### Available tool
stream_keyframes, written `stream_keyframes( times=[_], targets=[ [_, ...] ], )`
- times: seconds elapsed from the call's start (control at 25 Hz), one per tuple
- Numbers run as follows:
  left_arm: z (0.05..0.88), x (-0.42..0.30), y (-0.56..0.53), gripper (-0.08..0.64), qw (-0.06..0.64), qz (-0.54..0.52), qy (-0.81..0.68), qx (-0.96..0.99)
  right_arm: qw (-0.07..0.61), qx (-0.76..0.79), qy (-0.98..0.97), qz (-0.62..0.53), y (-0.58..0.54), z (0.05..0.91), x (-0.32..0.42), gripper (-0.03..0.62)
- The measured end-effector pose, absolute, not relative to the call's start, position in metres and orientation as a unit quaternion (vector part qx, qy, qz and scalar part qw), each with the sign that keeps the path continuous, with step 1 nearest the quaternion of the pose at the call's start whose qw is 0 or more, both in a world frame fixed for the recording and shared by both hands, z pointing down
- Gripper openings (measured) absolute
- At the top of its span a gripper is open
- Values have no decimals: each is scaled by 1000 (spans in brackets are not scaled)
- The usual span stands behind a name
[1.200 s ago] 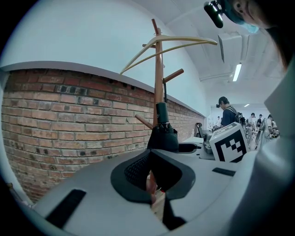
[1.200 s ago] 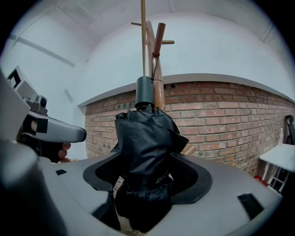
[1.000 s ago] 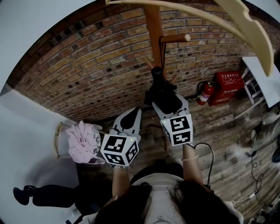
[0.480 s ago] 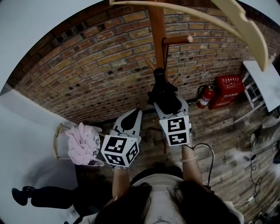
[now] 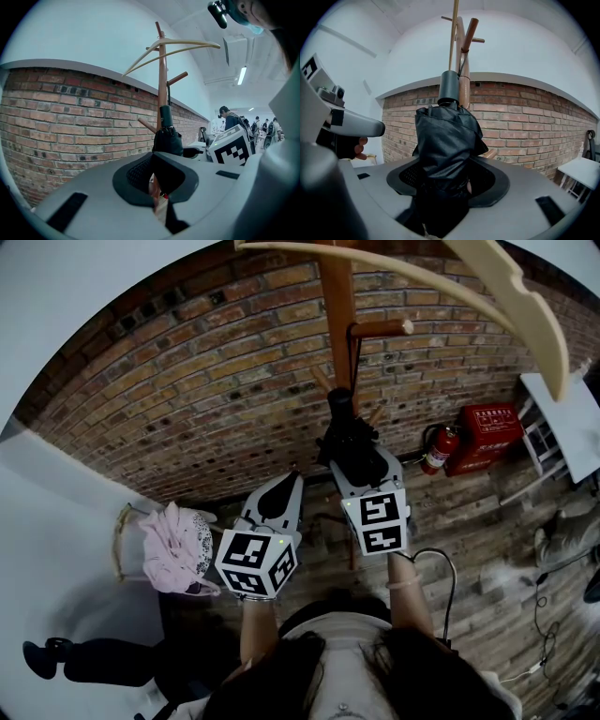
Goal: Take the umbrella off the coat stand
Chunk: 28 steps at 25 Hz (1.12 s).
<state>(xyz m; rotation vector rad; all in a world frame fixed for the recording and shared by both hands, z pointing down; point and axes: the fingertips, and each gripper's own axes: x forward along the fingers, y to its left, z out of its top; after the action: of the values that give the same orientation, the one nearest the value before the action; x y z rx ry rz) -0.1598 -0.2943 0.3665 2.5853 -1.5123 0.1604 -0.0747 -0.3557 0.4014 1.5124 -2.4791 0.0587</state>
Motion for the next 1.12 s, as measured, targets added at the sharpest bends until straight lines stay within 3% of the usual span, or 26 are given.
stream_keyframes(
  times=[1.12],
  targets=[
    [354, -153, -277, 9, 69, 38, -508, 857, 127, 496, -859, 24, -336, 396, -75, 285]
  ],
)
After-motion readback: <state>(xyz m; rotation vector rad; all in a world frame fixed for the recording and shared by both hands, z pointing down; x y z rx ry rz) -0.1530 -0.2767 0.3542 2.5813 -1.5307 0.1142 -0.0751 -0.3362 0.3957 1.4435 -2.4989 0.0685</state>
